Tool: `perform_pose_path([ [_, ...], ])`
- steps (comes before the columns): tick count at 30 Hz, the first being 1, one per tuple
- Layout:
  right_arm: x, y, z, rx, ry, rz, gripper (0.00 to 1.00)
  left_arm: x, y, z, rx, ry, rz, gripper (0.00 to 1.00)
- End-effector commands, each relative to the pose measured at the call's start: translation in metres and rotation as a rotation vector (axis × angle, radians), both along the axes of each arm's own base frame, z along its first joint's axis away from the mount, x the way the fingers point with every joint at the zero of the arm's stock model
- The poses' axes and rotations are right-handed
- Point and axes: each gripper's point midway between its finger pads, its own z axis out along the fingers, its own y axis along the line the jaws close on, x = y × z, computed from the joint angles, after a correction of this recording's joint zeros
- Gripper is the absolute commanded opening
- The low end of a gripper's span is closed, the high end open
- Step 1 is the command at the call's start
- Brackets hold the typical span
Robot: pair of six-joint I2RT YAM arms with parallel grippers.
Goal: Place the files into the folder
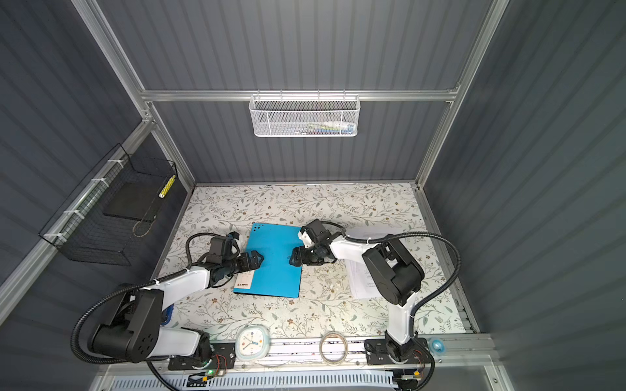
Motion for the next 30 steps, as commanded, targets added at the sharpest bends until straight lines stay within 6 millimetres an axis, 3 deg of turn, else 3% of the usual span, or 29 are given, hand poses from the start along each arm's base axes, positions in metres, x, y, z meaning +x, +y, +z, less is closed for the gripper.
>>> perform_pose_path([
  [1, -0.003, 0.004, -0.007, 0.042, 0.038, -0.001, 0.74, 0.005, -0.015, 0.009, -0.024, -0.024, -0.058, 0.99],
  [5, 0.002, 0.008, 0.011, 0.124, 0.016, -0.01, 0.74, 0.003, -0.029, 0.011, -0.091, -0.029, -0.107, 0.99],
  [12, 0.004, 0.017, 0.061, 0.282, -0.071, 0.018, 0.73, 0.0, -0.047, 0.025, -0.192, -0.06, -0.181, 0.99],
  [22, -0.006, 0.023, 0.122, 0.414, -0.17, 0.084, 0.73, 0.001, -0.051, 0.022, -0.229, -0.07, -0.182, 0.99],
  [30, -0.009, 0.037, 0.147, 0.483, -0.194, 0.144, 0.72, 0.002, -0.05, 0.031, -0.255, -0.108, -0.18, 0.99],
])
